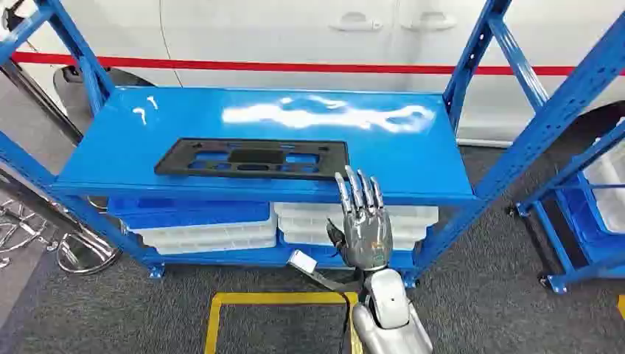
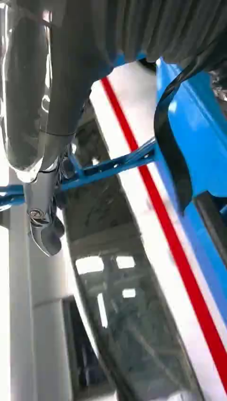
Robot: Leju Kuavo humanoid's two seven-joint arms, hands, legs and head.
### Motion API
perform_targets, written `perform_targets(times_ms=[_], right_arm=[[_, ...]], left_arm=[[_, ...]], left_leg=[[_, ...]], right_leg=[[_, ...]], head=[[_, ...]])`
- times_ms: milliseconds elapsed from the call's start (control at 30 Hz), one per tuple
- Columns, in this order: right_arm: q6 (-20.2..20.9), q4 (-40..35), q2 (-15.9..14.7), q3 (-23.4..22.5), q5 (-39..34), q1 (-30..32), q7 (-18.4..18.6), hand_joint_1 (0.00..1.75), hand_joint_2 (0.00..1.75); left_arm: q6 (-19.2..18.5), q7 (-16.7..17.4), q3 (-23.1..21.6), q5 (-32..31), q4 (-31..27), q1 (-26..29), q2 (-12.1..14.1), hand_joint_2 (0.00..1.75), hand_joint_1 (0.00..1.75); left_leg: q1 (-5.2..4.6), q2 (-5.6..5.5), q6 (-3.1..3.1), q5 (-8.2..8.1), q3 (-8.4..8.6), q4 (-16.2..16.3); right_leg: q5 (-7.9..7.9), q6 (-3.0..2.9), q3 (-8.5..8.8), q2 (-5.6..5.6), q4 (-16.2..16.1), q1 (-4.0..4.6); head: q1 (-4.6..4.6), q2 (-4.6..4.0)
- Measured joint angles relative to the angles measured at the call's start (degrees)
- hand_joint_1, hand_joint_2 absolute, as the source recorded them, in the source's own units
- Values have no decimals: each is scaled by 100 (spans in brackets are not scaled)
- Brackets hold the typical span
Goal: Take the parts from the cabinet and place them on the table.
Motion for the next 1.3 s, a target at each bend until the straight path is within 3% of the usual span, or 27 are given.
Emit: perform_targets(times_ms=[67, 100, 133, 200, 233, 267, 300, 333, 400, 433, 533, 600, 633, 733, 767, 800, 833, 900, 933, 967, 1067, 1133, 1167, 1300], right_arm=[[0, 9, -20, 101, 0, -42, 55, 0, 175], [0, 9, -37, 129, 0, -53, 70, 0, 175], [0, 15, -53, 158, 0, -82, 86, 0, 175], [0, 39, -98, 197, 0, -94, 108, 0, 175], [0, 55, -122, 208, 0, -89, 108, 0, 175], [2, 70, -142, 217, 0, -86, 108, 0, 175], [0, 79, -157, 223, 0, -87, 108, 0, 175], [2, 81, -166, 232, 0, -91, 110, 0, 175], [0, 92, -195, 267, 0, -119, 246, 0, 175], [2, 123, -236, 333, 0, -160, 406, 0, 175], [2, 264, -391, 645, 0, -250, 909, 0, 175], [2, 387, -467, 903, 2, -317, 1117, 0, 175], [2, 462, -496, 1030, 2, -372, 1183, 0, 175], [2, 724, -566, 1290, 2, -458, 1266, 0, 175], [2, 795, -581, 1331, 2, -464, 1268, 0, 175], [2, 854, -594, 1362, 2, -473, 1268, 0, 175], [2, 909, -610, 1402, 2, -489, 1264, 0, 175], [2, 979, -625, 1443, 2, -535, 1251, 0, 175], [2, 1008, -627, 1450, 2, -554, 1246, 0, 175], [2, 1051, -634, 1456, 2, -580, 1229, 0, 175], [2, 1185, -634, 1493, 2, -622, 1124, 0, 175], [2, 1272, -643, 1496, 2, -665, 1115, 0, 175], [2, 1285, -647, 1498, 2, -677, 1115, 0, 175], [2, 1285, -647, 1498, 2, -677, 1115, 0, 175]], left_arm=[[-4, 0, 20, -7, 0, 2, -2, 0, 0], [-7, 0, 24, -11, -2, -4, -20, 0, 0], [-7, 0, 39, -17, -2, -13, -22, 0, 0], [-9, 0, 50, -24, -2, -20, -28, 0, 0], [-9, 0, 53, -24, 0, -17, -26, 0, 0], [-9, 0, 53, -24, 0, -9, -26, 0, 0], [-9, 0, 53, -24, 0, -6, -26, 0, 0], [-9, 0, 53, -24, 0, -7, -28, 0, 0], [-13, 0, 53, -42, 0, -9, -31, 0, 0], [-35, 0, 57, -52, 0, -15, -35, 0, 0], [-122, 33, 92, -133, 0, -28, -35, 0, 0], [-157, 35, 120, -181, -2, -42, -31, 0, 0], [-164, 35, 149, -192, -2, -53, -31, 0, 0], [-177, 35, 214, -234, -2, -59, -28, 0, 0], [-179, 35, 223, -240, -2, -48, -28, 0, 0], [-181, 35, 234, -245, -2, -39, -28, 0, 0], [-184, 35, 243, -247, -2, -35, -28, 0, 0], [-188, 33, 258, -258, -2, -47, -22, 0, 0], [-188, 33, 269, -267, -2, -52, -17, 0, 0], [-190, 29, 293, -284, -2, -64, -15, 0, 0], [-205, 24, 332, -317, -2, -47, -15, 0, 0], [-210, 13, 341, -350, -2, -62, -17, 0, 0], [-210, 13, 343, -350, -2, -65, -17, 0, 0], [-210, 13, 343, -350, -2, -65, -17, 0, 0]], left_leg=[[43, -5, 72, 19, 23, -61], [59, 4, 107, 37, 68, -109], [63, 11, 163, 35, 89, -129], [59, 14, 189, 25, 93, -126], [57, 15, 192, 14, 92, -122], [56, 12, 190, 6, 95, -117], [56, 7, 187, -7, 108, -112], [56, 0, 179, -24, 128, -103], [55, -11, 148, -71, 182, -92], [22, -9, 115, -91, 178, -81], [27, -3, 18, -87, 191, -120], [32, 6, -53, -146, 206, -98], [25, 7, -77, -267, 139, 91], [32, 7, -135, -842, -519, 1385], [32, 8, -141, -863, -665, 1624], [32, 8, -141, -771, -685, 1607], [32, 8, -133, -505, -558, 1275], [31, 9, -86, 43, -101, 270], [25, 9, -51, 45, 18, -21], [-10, -2, -19, 10, 57, -79], [-22, -7, 54, 16, 41, -75], [36, 2, 146, 63, 92, -164], [36, 3, 165, 60, 93, -166], [36, 3, 165, 60, 93, -166]], right_leg=[[-11, 61, 29, -1, -23, 26], [-78, 84, 36, 2, 43, -3], [-228, 109, -81, -4, 285, -4], [-631, 151, -558, -5, 1190, -16], [-735, 164, -777, -6, 1557, -18], [-705, 168, -905, -6, 1722, -21], [-540, 164, -885, -6, 1604, -25], [-267, 148, -739, -6, 1241, -26], [274, 81, -260, -8, 199, -21], [172, 53, -177, -7, 53, 16], [175, 10, -191, 13, 4, 41], [220, -63, -125, 8, -101, -37], [221, -99, -101, 8, -125, -38], [200, -146, -91, -15, -120, -23], [193, -151, -91, -16, -113, -19], [184, -151, -85, -14, -107, -18], [166, -143, -74, -7, -92, -17], [117, -115, -42, 3, -49, -17], [95, -92, -43, 2, -36, -16], [81, -62, -65, 6, -6, 20], [96, 16, -54, 4, -53, 10], [-27, 82, -91, -1, 89, 4], [-105, 88, -139, -3, 199, 0], [-105, 88, -139, -3, 199, 0]], head=[[0, 0], [2, 0], [4, 2], [0, 2], [4, 0], [2, 2], [4, 0], [4, 0], [4, 2], [2, 2], [0, 0], [0, 0], [0, 0], [0, 2], [-2, 2], [-2, 2], [-2, 2], [-2, 2], [-2, 0], [0, 0], [0, 0], [2, 0], [2, 0], [2, 0]])
